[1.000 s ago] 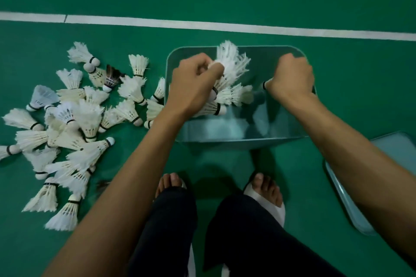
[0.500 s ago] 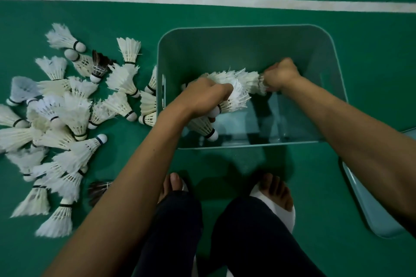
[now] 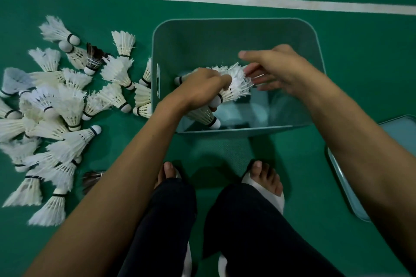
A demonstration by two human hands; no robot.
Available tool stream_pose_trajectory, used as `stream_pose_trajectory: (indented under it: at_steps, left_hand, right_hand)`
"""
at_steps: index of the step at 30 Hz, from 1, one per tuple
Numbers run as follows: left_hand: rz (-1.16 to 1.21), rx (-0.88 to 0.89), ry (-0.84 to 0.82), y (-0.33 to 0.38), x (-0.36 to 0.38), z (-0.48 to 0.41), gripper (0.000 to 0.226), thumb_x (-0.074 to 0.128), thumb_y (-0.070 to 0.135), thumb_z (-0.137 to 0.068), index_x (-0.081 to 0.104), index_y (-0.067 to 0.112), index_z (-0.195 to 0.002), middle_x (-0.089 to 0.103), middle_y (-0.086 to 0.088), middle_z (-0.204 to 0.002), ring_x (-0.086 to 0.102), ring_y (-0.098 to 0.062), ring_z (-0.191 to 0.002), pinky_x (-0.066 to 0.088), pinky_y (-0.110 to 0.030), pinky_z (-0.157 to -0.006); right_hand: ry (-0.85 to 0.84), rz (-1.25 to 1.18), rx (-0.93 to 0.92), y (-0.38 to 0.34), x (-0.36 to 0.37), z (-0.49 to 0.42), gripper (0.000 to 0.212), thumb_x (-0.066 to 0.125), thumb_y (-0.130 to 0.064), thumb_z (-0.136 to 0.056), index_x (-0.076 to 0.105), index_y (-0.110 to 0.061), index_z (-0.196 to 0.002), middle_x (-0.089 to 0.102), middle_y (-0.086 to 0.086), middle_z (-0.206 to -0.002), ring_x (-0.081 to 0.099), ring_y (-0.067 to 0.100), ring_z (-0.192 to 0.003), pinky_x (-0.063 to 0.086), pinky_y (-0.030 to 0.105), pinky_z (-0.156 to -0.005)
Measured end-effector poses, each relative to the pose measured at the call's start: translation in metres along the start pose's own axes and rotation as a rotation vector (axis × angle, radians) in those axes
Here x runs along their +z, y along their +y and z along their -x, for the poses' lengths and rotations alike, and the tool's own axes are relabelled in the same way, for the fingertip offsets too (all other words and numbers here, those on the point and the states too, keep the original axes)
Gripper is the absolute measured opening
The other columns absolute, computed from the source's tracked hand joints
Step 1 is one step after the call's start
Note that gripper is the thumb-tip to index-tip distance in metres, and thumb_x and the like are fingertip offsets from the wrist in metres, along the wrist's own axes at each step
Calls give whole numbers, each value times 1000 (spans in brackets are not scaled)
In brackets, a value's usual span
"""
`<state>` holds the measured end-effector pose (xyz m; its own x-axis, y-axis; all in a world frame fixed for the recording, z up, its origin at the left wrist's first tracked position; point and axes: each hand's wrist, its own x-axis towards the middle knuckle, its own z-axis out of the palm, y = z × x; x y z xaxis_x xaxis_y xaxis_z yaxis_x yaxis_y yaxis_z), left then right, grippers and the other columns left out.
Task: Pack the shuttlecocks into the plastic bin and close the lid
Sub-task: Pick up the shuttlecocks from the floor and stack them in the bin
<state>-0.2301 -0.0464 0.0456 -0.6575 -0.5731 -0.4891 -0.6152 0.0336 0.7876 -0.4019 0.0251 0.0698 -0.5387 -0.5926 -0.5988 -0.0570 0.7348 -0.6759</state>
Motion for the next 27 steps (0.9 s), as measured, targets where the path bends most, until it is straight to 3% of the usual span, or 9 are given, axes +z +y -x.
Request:
stream_pose_trajectory:
  at_steps: [3, 5, 7, 11, 16, 19, 22, 24, 27]
  left_hand:
    - [-8, 55, 9, 1, 6, 4, 50, 55, 44, -78, 66, -3, -91, 73, -14, -83, 59, -18, -72, 41, -32, -73]
    - [-17, 87, 33, -1, 6, 5, 51, 58, 46, -76, 66, -3, -89, 72, -15, -79, 56, -17, -70, 41, -32, -71]
    - [-48, 84, 32, -3, 4, 4, 45, 64, 44, -80, 65, -1, -84, 65, -6, -68, 52, -14, -62, 40, -29, -66]
    - [-159, 46, 28, -12, 2, 1, 44, 67, 39, -86, 66, -5, -93, 73, -9, -71, 56, -15, -63, 38, -27, -62]
    - [-317, -68, -55, -16, 3, -3, 33, 64, 37, -90, 60, 9, -74, 68, -3, -64, 51, -12, -57, 32, -27, -53]
    - [-391, -127, -75, -21, 1, -5, 30, 62, 39, -91, 55, 11, -100, 64, -4, -79, 56, -17, -69, 38, -31, -58]
    - [-389, -153, -81, -24, -2, -5, 54, 63, 41, -91, 46, 12, -134, 65, -5, -102, 60, -24, -91, 50, -36, -82]
    - [-355, -152, -78, -24, -3, -5, 60, 63, 39, -92, 41, 15, -143, 67, -6, -105, 60, -22, -90, 52, -38, -92]
    - [-361, -167, -98, -24, -2, -9, 70, 62, 34, -92, 30, 24, -154, 72, -5, -101, 64, -19, -84, 53, -36, -93]
  right_hand:
    - [-95, 38, 8, -2, 4, 11, 17, 81, -19, -83, 70, -7, -87, 71, 10, -77, 65, 22, -68, 59, 32, -65]
    - [-58, 73, 0, -3, 1, 11, 13, 81, -6, -81, 70, -5, -88, 70, 11, -73, 65, 19, -59, 58, 28, -57]
    - [54, 113, -10, -4, -7, 9, 14, 82, -5, -77, 73, -1, -87, 72, 12, -74, 65, 19, -56, 60, 33, -61]
    - [583, 735, -212, -9, -19, 7, 24, 69, -12, -77, 73, -4, -100, 72, 19, -104, 69, 37, -95, 56, 43, -82]
    - [602, 1075, -239, -1, 0, -6, 27, 60, 1, -89, 65, -3, -115, 66, 21, -119, 65, 42, -110, 54, 45, -86]
    - [600, 994, -189, 13, 10, -21, 24, 55, 4, -93, 66, -3, -113, 67, 20, -119, 65, 40, -109, 52, 42, -83]
    - [619, 788, -98, 20, 18, -30, 20, 58, 0, -93, 67, -5, -110, 69, 18, -120, 66, 37, -109, 52, 39, -83]
    - [607, 637, -33, 20, 19, -36, 20, 58, -5, -94, 67, -6, -112, 69, 17, -122, 66, 36, -111, 52, 37, -85]
    - [508, 429, 48, 15, 19, -45, 25, 58, -12, -96, 67, -4, -118, 67, 16, -127, 65, 34, -115, 49, 32, -84]
